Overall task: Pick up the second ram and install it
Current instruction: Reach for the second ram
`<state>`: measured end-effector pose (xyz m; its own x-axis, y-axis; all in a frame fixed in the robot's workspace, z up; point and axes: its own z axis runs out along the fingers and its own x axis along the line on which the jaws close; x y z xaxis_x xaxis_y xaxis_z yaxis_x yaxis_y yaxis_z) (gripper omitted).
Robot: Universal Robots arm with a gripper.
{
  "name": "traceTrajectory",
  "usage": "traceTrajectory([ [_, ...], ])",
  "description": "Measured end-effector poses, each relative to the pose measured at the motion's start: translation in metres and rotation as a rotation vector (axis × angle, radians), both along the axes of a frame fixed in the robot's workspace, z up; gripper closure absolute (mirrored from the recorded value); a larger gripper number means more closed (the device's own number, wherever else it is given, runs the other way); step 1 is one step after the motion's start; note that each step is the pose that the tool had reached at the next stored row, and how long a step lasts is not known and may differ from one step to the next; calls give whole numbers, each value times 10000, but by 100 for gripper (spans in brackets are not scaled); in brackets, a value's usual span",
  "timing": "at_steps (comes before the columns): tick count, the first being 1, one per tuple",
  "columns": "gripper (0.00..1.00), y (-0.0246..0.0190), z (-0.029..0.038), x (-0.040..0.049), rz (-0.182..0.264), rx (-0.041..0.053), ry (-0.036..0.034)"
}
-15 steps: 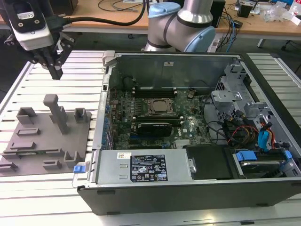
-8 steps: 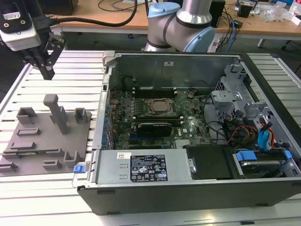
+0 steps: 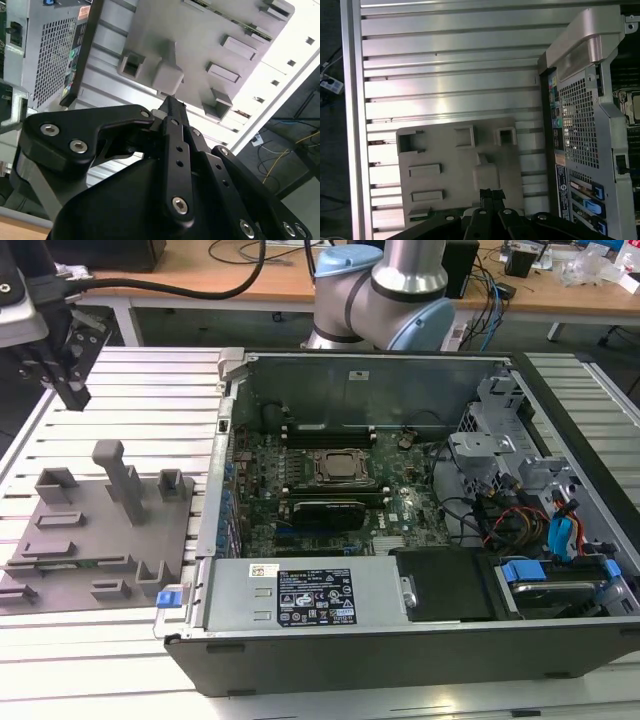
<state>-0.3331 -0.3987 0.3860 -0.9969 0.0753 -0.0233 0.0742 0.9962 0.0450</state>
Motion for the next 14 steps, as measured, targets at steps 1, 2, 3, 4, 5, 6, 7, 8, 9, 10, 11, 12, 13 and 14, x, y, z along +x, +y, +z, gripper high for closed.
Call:
traceTrajectory([
  [1, 89, 0, -3, -42, 1, 0, -1],
  [2, 89, 0, -4, -71, 1, 0, 0],
  [3, 89, 0, -7, -116, 0, 1, 0],
  [4, 89, 0, -9, -151, 1, 0, -1],
  [5, 89, 0, -11, -188, 0, 0, 0],
  [6, 89, 0, -15, -232, 0, 1, 0],
  [7, 89, 0, -16, -254, 0, 0, -1],
  [8, 89, 0, -19, -294, 0, 0, 0],
  [9, 89, 0, -22, -347, 1, 0, 0],
  [10, 89, 0, -23, -375, 1, 0, 0],
  [11, 89, 0, -24, -399, 0, -1, 1],
  [12, 89, 0, -25, -400, 2, 1, -1],
  [13, 89, 0, -25, -401, 2, 0, 0],
  [14, 89, 0, -25, -402, 1, 1, 0],
])
